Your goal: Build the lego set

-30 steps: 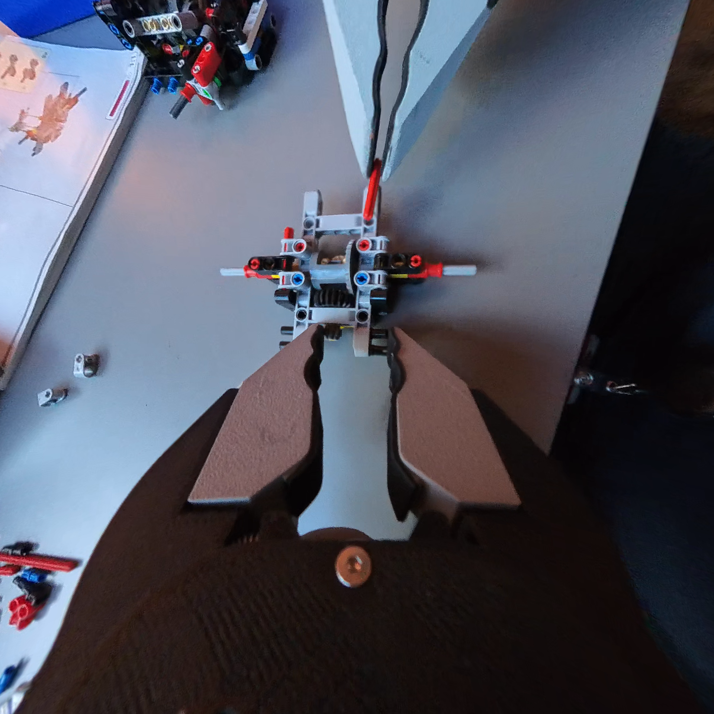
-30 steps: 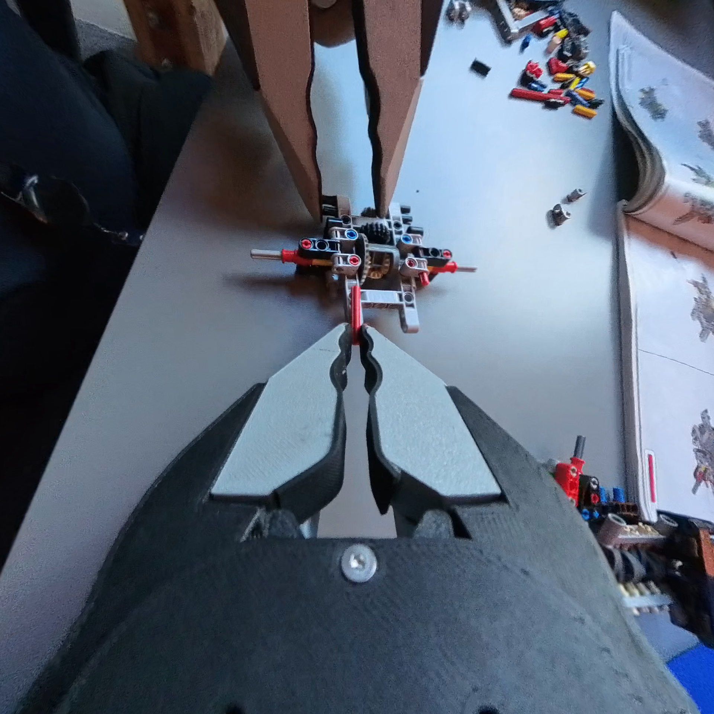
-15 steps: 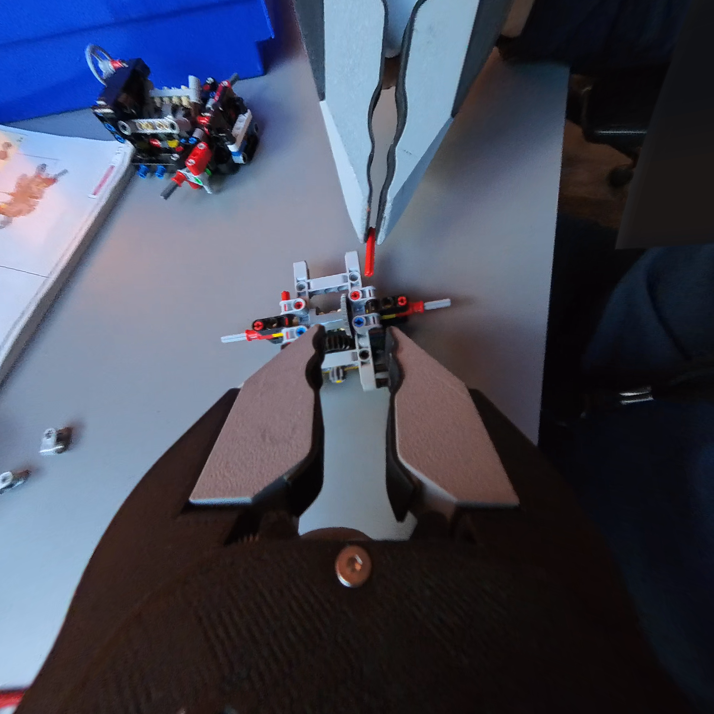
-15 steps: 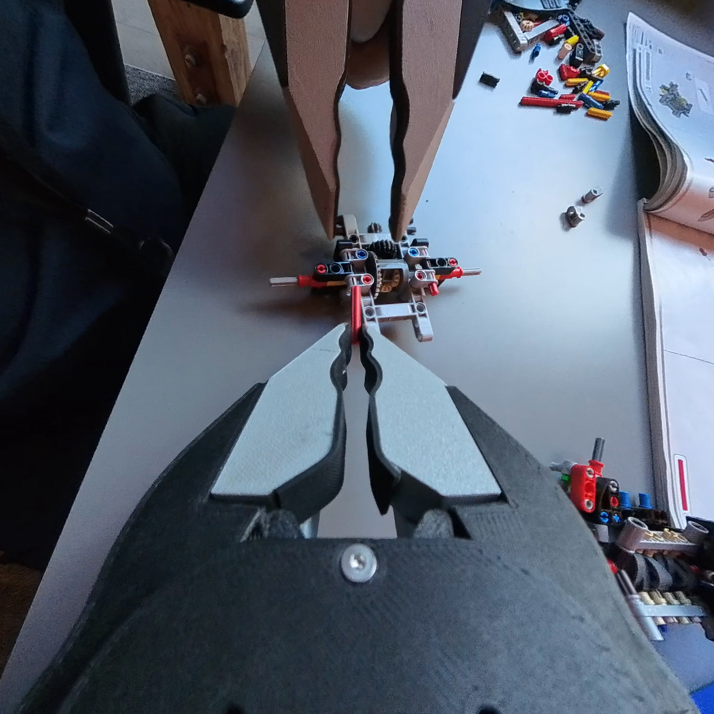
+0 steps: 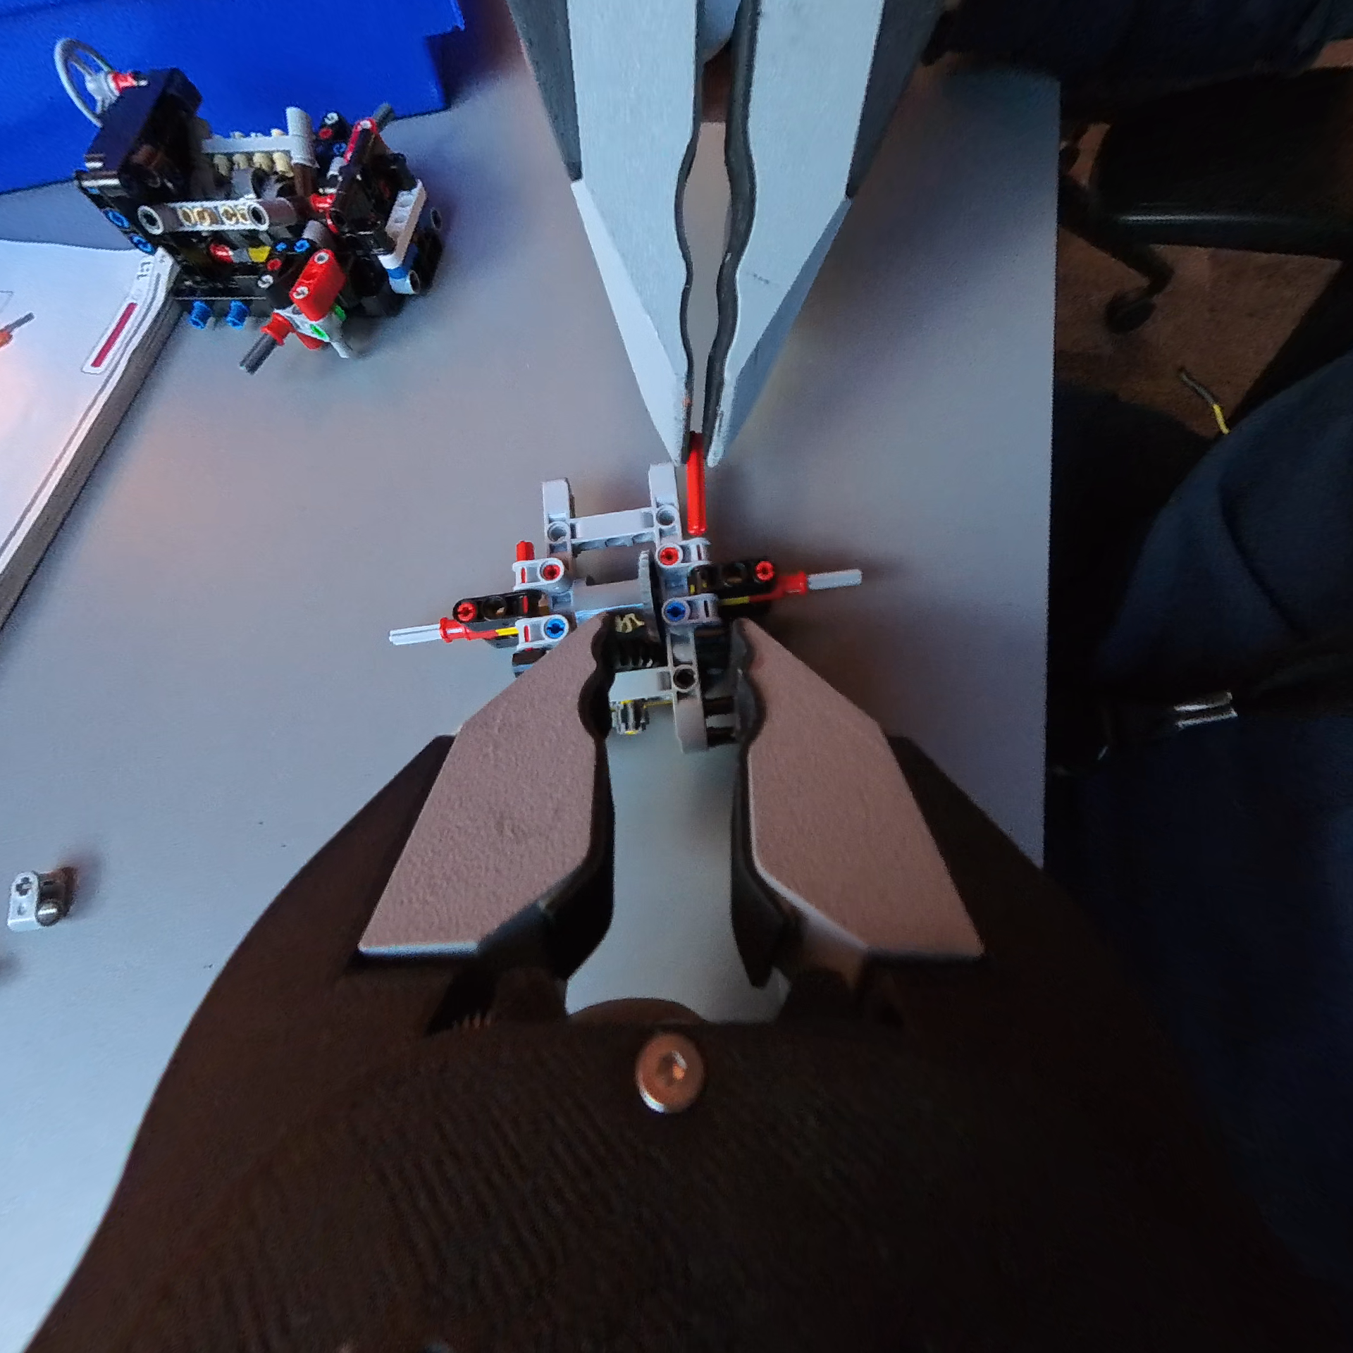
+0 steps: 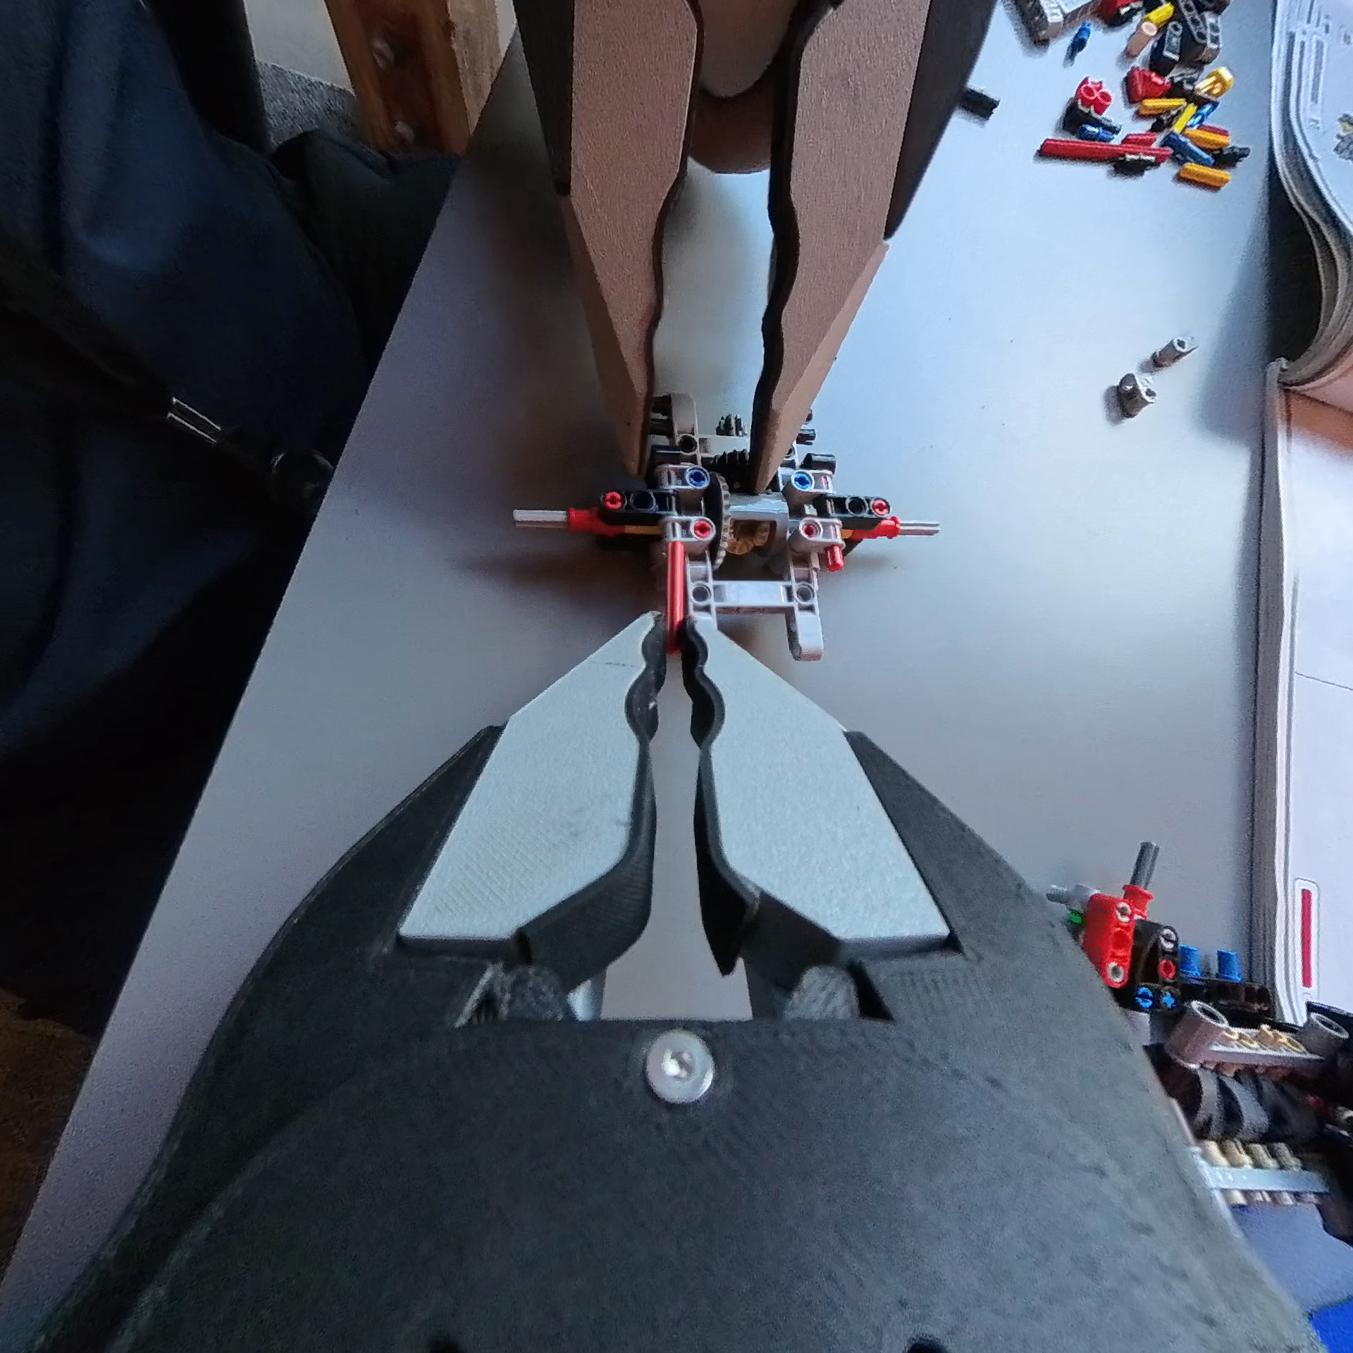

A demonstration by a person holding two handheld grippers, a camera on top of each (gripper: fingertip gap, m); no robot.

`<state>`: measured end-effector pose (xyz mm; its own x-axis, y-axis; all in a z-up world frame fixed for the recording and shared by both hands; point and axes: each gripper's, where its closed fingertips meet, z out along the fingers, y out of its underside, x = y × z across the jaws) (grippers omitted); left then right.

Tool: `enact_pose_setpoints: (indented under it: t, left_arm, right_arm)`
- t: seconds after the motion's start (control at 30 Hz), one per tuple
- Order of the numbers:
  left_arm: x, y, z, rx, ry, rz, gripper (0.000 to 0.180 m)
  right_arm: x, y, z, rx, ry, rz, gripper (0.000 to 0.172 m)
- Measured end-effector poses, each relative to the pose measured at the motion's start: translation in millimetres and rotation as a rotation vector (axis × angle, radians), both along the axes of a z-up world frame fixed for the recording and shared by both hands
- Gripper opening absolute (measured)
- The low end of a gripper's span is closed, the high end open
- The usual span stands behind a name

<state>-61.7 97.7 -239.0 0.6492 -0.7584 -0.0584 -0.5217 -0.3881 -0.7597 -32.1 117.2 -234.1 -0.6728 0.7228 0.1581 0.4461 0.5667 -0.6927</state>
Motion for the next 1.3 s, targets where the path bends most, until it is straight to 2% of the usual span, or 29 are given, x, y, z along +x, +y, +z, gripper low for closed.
enact_pose_setpoints:
  t: [0.17, 0.33, 0.77, 1.0, 1.13, 1.3]
  left_arm:
    - [2, 3, -1, 0.019, 0.033, -0.020, 0.032]
    - [2, 6, -2, 0.052, 0.045, -0.037, 0.029]
    - [3, 5, -2, 0.076, 0.015, 0.036, 0.029]
    - [1, 2, -2, 0.119, 0.052, 0.014, 0.027]
    - [1, 2, -2, 0.110, 0.044, 0.024, 0.027]
    - [2, 1, -2, 0.077, 0.035, 0.021, 0.030]
  right_arm:
    - [0, 0, -3, 0.069, -0.017, 0.000, 0.001]
    - [0, -2, -3, 0.057, -0.047, 0.000, 0.001]
    - [6, -4, -4, 0.146, 0.003, -0.076, 0.001]
    - [15, -7, 5, 0.044, 0.109, -0.148, 0.001]
    - [18, -7, 7, -0.084, 0.118, -0.159, 0.001]
    - [18, -7, 10, -0.083, 0.144, -0.148, 0.001]
